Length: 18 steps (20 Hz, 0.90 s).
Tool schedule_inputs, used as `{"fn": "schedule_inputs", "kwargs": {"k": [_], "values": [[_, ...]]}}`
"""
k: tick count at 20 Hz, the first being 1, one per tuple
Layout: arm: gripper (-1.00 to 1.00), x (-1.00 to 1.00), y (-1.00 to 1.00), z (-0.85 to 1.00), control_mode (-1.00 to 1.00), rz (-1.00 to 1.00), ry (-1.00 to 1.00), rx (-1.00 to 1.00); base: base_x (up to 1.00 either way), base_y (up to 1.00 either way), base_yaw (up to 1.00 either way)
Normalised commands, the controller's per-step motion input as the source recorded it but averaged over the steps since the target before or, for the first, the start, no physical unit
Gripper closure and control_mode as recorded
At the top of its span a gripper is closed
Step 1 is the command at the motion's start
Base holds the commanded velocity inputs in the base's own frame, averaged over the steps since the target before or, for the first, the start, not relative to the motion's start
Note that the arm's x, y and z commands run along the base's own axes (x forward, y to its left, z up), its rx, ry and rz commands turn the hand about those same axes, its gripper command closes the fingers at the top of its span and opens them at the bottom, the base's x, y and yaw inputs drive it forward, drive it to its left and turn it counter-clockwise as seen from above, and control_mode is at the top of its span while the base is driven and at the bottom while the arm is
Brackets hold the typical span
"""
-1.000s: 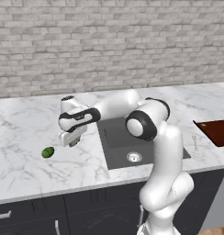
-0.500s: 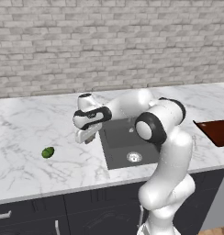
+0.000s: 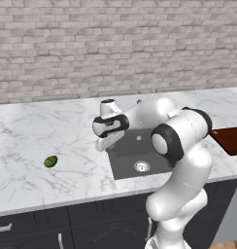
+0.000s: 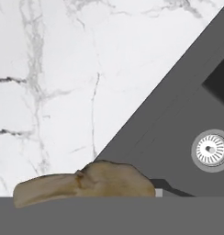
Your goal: Pick up all produce items and place them in the sink. Turn on the sink faucet to wash them. Then turn the sink off and put them in the tray.
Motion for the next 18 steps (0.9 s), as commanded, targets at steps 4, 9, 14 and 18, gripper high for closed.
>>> {"fn": "schedule_inputs", "kwargs": {"k": [4, 9, 14, 18], "values": [[1.0, -0.19, -0.63, 0.0, -1.0, -0.08, 0.0, 0.0, 0.0, 0.0, 0.0], [1.0, -0.21, -0.64, 0.0, -1.0, -0.08, -0.01, 0.0, 0.0, 0.0, 0.0], [1.0, -0.3, -0.64, -0.01, -1.0, -0.08, -0.03, 0.0, 0.0, 0.0, 0.0], [1.0, -0.36, -0.57, -0.06, -1.0, -0.09, -0.05, 0.0, 0.0, 0.0, 0.0]]}}
